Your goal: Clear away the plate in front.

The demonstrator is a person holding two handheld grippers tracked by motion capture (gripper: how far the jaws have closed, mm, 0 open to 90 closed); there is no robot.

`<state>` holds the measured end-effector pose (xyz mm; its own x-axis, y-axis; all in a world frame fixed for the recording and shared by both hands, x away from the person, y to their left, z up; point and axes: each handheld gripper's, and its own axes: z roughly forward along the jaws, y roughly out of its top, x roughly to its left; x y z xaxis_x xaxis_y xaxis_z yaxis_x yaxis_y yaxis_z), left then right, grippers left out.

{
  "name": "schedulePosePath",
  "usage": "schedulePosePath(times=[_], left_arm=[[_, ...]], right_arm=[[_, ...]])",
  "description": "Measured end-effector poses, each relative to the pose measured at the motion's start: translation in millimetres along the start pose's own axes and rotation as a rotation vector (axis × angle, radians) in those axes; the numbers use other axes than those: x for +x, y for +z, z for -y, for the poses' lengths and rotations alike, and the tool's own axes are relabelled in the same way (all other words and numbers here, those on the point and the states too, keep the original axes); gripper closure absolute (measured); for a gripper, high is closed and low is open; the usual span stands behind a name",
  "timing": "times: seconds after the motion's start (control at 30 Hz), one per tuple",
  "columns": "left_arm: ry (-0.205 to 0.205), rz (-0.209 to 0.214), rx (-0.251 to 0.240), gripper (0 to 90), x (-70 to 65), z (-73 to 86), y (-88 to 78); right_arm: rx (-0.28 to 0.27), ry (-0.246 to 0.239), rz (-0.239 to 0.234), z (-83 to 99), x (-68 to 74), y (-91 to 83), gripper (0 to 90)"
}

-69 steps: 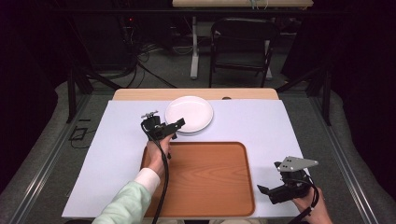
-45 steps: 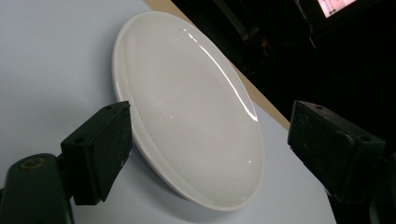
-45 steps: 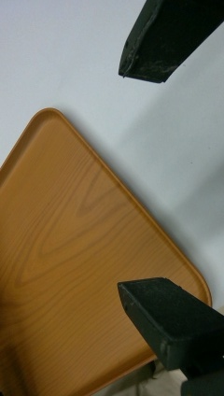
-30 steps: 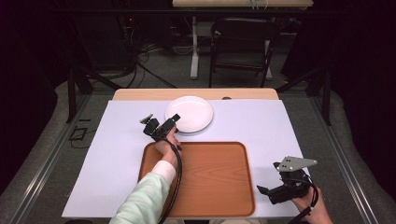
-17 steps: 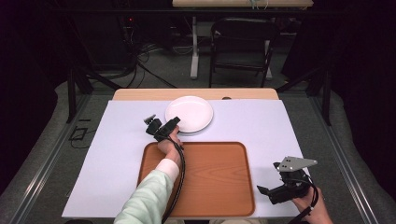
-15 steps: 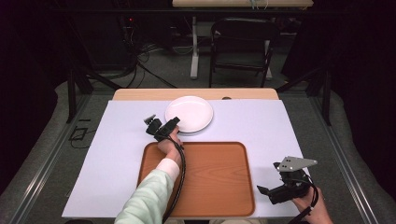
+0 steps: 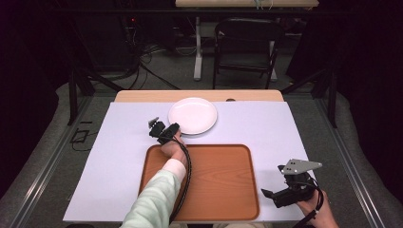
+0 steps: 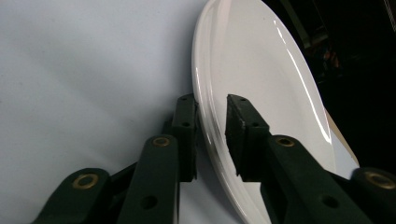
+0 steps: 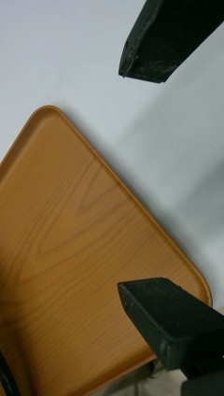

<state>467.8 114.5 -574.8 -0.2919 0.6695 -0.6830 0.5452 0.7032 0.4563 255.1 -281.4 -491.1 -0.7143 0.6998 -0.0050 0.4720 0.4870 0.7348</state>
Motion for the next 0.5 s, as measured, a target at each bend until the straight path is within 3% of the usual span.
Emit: schedulePosePath(times=[0.07,0.23,0.3,0.5], left_arm=[[0.008,-0.007,0.005,76.5,-0.7,-0.4,0.0],[-0.017,0.001,0.000,77.8,-0.4,-1.0,0.6],[-0.053,0.030,0.006,78.8,3.9,-1.3,0.6],[-0.105,0.080,0.011,81.6,10.7,-2.6,0.5]], right_arm=[[0.001,0.000,-0.001,0.0,-0.2,0.2,0.0],[0.001,-0.002,-0.001,-0.4,-0.3,0.4,0.0],[0.001,-0.002,-0.001,-0.4,-0.4,0.5,0.0],[0.006,0.002,-0.001,-0.1,-0.8,0.7,0.0]])
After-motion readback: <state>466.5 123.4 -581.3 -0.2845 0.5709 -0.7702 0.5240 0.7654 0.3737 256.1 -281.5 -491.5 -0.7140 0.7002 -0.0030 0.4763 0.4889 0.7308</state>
